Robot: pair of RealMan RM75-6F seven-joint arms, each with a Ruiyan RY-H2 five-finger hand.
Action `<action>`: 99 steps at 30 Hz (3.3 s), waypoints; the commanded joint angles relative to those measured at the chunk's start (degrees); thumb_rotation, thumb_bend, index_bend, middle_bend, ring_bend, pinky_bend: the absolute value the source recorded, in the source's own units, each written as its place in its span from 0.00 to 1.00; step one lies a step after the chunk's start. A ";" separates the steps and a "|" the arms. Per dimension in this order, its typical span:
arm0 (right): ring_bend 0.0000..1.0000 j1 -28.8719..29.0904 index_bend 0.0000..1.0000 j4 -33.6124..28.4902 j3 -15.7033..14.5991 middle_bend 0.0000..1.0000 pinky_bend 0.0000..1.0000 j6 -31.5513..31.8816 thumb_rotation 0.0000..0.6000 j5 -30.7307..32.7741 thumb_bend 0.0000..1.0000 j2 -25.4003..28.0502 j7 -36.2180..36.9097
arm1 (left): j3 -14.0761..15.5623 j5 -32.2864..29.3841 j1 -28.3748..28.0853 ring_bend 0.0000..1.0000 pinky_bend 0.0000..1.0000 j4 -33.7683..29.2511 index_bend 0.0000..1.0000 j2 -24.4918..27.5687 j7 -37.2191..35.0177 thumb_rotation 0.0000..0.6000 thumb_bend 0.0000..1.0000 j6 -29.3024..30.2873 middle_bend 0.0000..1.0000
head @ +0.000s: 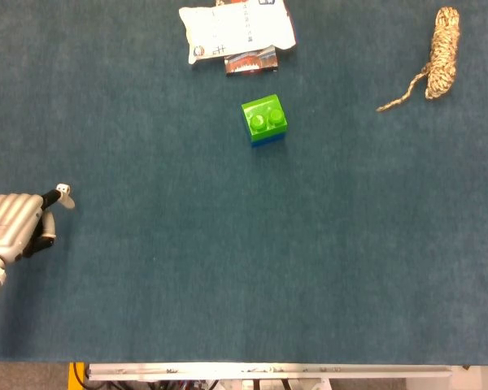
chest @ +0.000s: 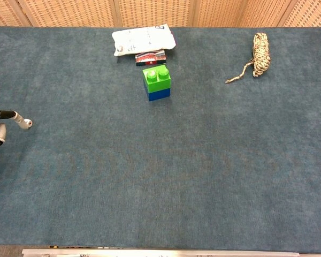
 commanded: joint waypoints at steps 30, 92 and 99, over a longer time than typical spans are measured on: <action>0.09 0.60 0.20 0.26 -0.06 0.20 0.28 -1.91 1.00 0.90 0.09 -0.69 -1.43 | -0.52 -4.30 -0.87 1.00 0.95 6.17 0.33 -3.61 0.18 1.00 0.85 -2.85 1.00; 0.09 1.22 0.20 0.28 -0.40 0.20 0.28 -3.47 1.00 1.49 0.09 -1.11 -2.77 | -2.79 -6.49 -3.60 1.00 0.95 6.25 0.32 -4.21 2.89 1.00 0.85 -3.54 1.00; 0.09 1.14 0.20 0.18 -0.44 0.20 0.28 -3.33 1.00 1.37 0.09 -1.00 -2.68 | -1.99 -6.26 -3.25 1.00 0.95 4.91 0.32 -3.64 3.39 1.00 0.85 -3.34 1.00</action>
